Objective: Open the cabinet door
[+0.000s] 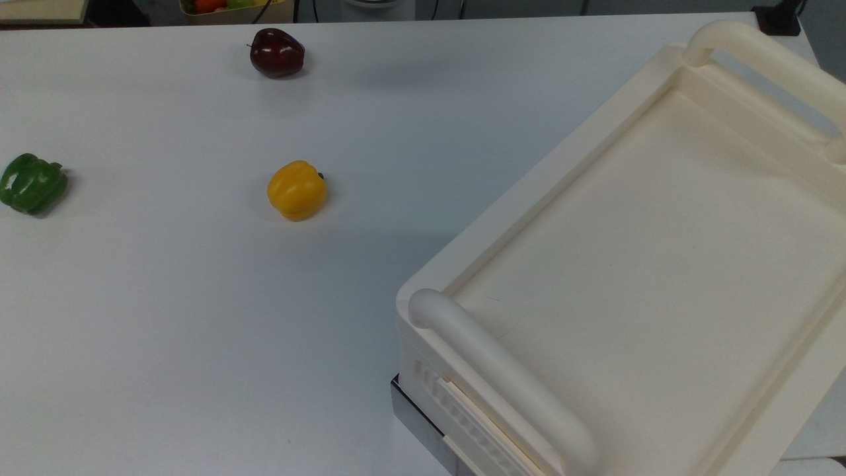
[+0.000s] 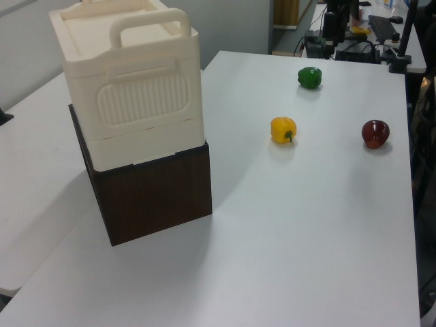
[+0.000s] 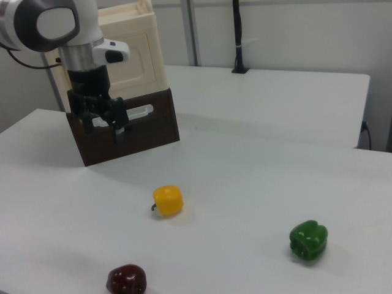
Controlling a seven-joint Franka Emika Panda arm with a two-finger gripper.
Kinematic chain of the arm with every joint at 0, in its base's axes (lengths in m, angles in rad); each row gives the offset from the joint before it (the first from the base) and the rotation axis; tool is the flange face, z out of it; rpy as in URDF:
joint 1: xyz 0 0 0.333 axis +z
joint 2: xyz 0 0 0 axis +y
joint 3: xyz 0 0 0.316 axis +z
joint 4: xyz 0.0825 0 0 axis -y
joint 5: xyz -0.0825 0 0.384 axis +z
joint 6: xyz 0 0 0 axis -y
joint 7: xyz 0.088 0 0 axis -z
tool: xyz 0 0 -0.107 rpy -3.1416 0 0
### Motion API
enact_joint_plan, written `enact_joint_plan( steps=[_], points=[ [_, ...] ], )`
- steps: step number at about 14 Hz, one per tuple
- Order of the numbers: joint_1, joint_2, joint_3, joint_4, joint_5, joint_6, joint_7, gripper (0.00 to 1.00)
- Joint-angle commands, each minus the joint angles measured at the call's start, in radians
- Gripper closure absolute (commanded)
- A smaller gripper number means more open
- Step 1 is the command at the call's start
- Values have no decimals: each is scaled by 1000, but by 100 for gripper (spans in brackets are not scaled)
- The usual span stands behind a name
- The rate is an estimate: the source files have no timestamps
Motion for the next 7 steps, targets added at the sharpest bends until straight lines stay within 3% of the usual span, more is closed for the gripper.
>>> enact_joint_plan(
  steps=[1,7],
  points=[
    [-1,-10,-9,9,24,-107,-55,0],
    [2,5,-9,11,37,-118,-60,0]
  ],
)
